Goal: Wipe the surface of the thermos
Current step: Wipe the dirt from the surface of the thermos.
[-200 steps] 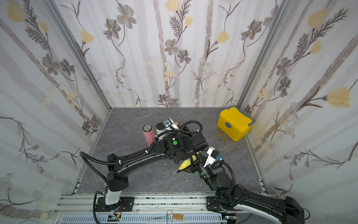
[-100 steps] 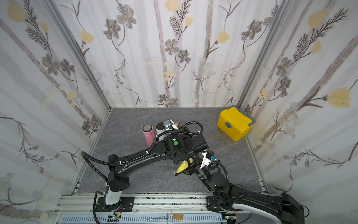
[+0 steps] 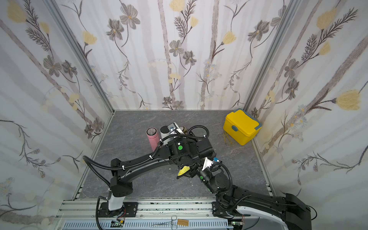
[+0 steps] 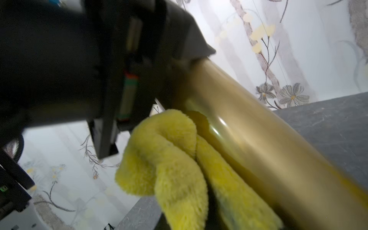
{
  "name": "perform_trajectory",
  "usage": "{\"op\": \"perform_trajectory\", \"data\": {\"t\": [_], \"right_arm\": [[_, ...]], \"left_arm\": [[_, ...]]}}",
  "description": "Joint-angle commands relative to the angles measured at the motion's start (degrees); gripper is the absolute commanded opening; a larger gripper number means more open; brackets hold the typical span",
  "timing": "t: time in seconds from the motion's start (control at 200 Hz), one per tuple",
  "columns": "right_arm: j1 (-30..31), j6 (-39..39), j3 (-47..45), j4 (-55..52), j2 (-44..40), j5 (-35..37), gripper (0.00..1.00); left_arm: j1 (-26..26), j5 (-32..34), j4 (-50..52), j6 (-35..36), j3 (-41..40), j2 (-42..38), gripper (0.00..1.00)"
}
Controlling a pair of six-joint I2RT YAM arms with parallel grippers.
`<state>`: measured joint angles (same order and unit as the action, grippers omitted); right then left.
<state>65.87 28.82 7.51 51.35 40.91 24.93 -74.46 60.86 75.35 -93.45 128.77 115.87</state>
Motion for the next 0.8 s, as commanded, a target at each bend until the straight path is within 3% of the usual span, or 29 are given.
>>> {"op": "perform_trajectory", "data": {"t": [0.0, 0.22, 0.345, 0.475, 0.649, 0.799], "right_arm": [[-0.1, 1.9, -2.9, 1.0, -3.2, 5.0, 0.00], [0.0, 0.3, 4.7, -6.5, -7.4, -1.7, 0.00], [0.1, 0.8, 7.5, -8.6, -7.2, -3.8, 0.00], [0.0, 3.3, 3.2, -10.5, -8.6, 0.6, 0.00], [-0.1, 4.8, -4.0, -12.6, -16.7, 2.7, 0.00], [-0.1, 2.7, 0.8, -17.2, -20.8, 0.2, 0.00]], "left_arm": [[-0.1, 2.3, 1.2, -0.9, 0.6, -0.6, 0.00], [0.0, 3.8, 0.2, 1.7, 0.7, -0.4, 0.00], [0.5, 2.8, -8.0, 16.4, 0.6, -0.7, 0.00], [1.3, -0.6, -18.9, 32.7, -1.3, -1.7, 0.00], [2.1, -5.5, -37.2, 48.8, -13.7, -8.9, 0.00], [4.9, -19.6, -64.9, 64.5, -34.4, -20.7, 0.00]]}}
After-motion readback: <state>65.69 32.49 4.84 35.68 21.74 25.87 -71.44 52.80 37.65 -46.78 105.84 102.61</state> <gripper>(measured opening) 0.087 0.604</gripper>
